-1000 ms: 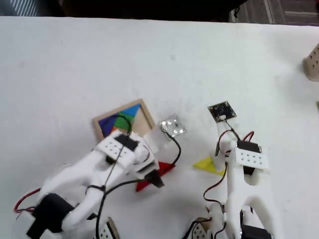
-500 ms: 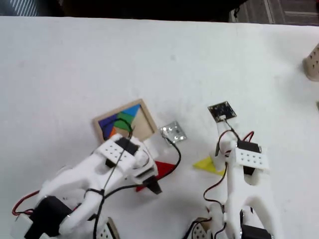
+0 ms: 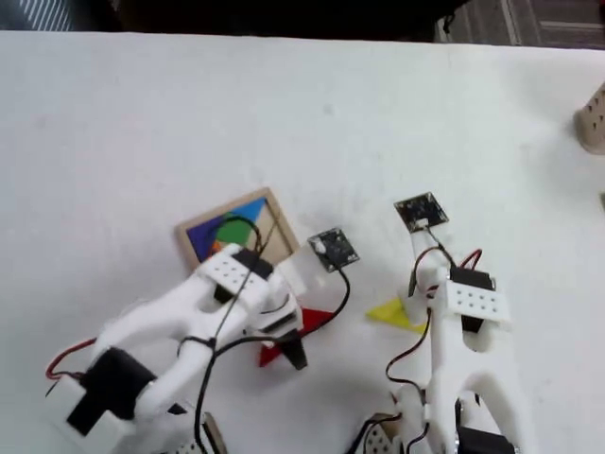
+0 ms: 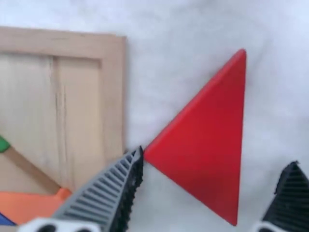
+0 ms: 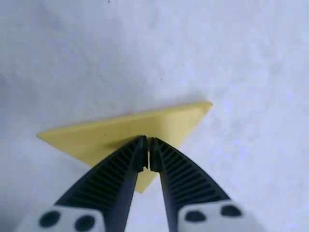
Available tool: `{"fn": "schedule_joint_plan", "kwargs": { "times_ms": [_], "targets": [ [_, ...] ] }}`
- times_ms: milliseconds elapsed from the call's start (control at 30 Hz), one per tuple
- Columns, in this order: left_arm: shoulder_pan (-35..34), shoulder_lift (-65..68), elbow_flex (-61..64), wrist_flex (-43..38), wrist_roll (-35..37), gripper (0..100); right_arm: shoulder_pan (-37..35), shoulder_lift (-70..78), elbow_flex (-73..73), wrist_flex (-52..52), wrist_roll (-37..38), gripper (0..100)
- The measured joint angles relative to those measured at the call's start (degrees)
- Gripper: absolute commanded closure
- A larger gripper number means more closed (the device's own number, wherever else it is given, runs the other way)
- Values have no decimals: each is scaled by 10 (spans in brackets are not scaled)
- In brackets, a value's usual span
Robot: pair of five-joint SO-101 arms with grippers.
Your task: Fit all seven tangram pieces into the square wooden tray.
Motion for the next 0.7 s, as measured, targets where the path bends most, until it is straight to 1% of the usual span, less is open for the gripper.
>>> {"fn": "schedule_joint_plan", "kwargs": {
  "times_ms": [200, 367, 700],
  "targets": [
    [0, 33, -36, 18, 1, 569, 0, 0, 0, 0, 2, 978],
    [0, 33, -36, 16, 29, 570, 0, 0, 0, 0, 4, 978],
    [7, 35, -25, 10, 33, 570, 0, 0, 0, 0, 4, 978]
  ]
}}
